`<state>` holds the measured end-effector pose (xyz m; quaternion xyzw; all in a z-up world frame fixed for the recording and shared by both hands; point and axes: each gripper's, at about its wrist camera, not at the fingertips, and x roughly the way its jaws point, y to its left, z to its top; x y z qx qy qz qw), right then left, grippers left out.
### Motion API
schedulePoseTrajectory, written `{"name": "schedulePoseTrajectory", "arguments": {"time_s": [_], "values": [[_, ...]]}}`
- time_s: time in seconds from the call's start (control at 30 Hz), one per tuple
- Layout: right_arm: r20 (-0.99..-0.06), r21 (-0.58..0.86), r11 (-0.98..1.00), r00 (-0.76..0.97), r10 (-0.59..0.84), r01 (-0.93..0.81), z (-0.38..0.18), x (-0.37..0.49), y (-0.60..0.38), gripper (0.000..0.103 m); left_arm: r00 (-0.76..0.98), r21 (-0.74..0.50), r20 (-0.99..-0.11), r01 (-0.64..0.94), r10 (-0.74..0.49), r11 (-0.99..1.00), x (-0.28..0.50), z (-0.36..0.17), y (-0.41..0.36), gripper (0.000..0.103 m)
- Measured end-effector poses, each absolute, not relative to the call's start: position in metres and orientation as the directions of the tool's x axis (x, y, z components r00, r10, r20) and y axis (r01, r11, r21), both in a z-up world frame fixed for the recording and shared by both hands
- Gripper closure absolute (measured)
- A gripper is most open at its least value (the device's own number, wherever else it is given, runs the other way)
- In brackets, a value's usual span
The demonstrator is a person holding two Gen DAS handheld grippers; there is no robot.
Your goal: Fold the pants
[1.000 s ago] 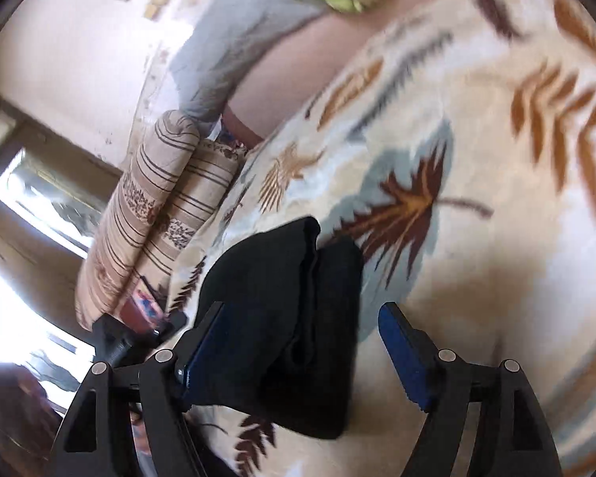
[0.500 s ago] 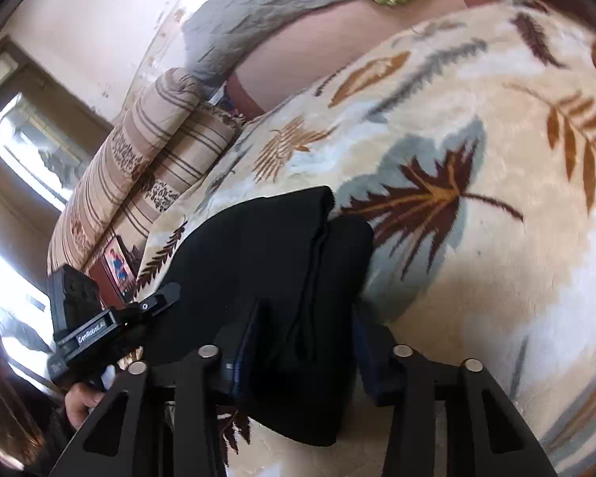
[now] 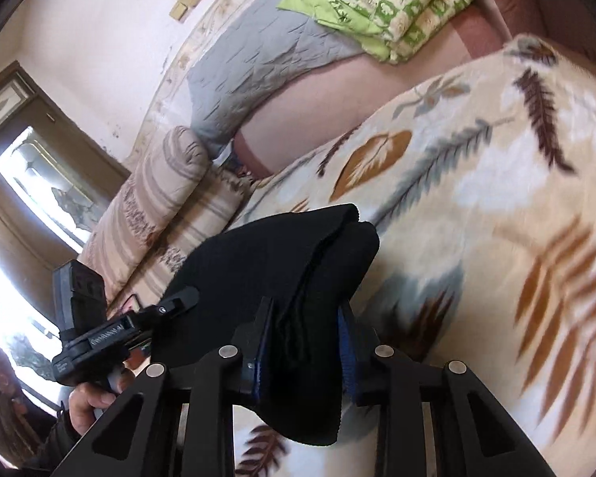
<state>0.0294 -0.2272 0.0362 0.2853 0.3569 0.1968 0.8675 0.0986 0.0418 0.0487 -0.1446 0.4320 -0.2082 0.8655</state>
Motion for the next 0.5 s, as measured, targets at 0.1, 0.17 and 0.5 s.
{"name": "schedulePoseTrajectory", "arguments": {"time_s": [0.1, 0.17, 0.5], "values": [[-0.592, 0.596, 0.798, 0.625, 0.508, -0.084, 0.013, 0.053, -0.235, 0.074, 0.490, -0.438, -0.718, 0.235, -0.495, 0.868, 0.113, 0.006, 0.033, 0.077], [-0.684, 0.580, 0.814, 0.552, 0.477, 0.015, -0.018, 0.063, -0.239, 0.068, 0.481, -0.461, -0.731, 0.174, -0.483, 0.870, 0.116, -0.016, 0.034, 0.071], [-0.547, 0.196, 0.963, 0.795, 0.262, -0.183, 0.055, 0.031, -0.192, 0.068, 0.710, -0.385, -0.586, 0.180, -0.390, 0.905, 0.100, 0.036, 0.053, 0.069]]}}
